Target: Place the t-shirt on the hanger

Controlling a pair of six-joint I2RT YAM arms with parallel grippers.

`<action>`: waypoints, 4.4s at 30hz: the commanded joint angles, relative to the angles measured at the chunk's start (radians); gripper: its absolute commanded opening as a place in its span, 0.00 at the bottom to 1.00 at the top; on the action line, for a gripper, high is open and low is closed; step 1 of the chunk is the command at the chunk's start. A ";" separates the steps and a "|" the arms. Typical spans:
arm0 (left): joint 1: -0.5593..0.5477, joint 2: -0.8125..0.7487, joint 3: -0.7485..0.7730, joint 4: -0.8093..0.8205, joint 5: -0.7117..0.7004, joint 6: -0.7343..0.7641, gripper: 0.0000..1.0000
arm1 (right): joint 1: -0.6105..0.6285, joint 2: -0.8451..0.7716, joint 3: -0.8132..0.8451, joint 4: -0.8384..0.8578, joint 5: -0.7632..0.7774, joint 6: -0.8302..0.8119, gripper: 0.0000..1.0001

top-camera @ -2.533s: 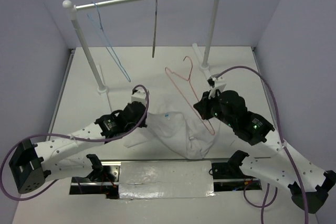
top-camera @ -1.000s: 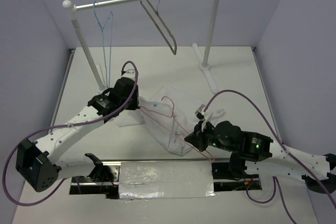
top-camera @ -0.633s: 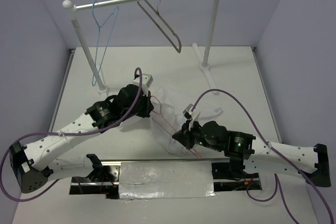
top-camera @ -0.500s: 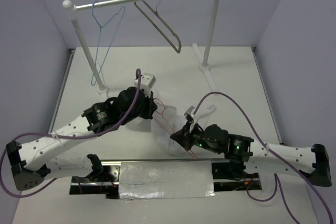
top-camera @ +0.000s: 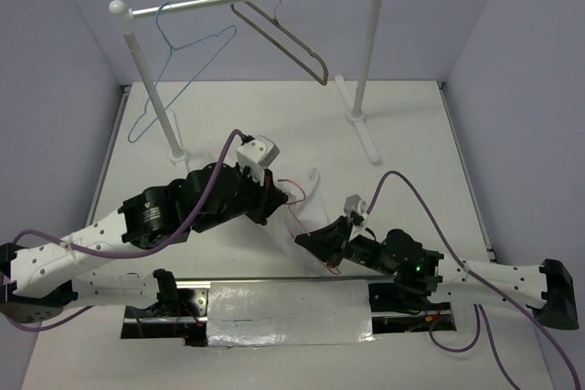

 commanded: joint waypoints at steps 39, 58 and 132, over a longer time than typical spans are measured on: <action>-0.250 0.380 0.795 -0.662 -0.354 0.518 0.75 | 0.003 -0.348 -0.086 -0.012 -0.102 -0.007 0.00; -0.268 0.217 0.403 -0.406 0.051 0.677 0.47 | 0.003 -0.380 -0.057 -0.041 -0.197 -0.004 0.00; -0.267 -0.162 0.018 -0.090 0.256 0.713 0.00 | 0.003 -0.043 -0.017 -0.187 0.135 0.467 0.59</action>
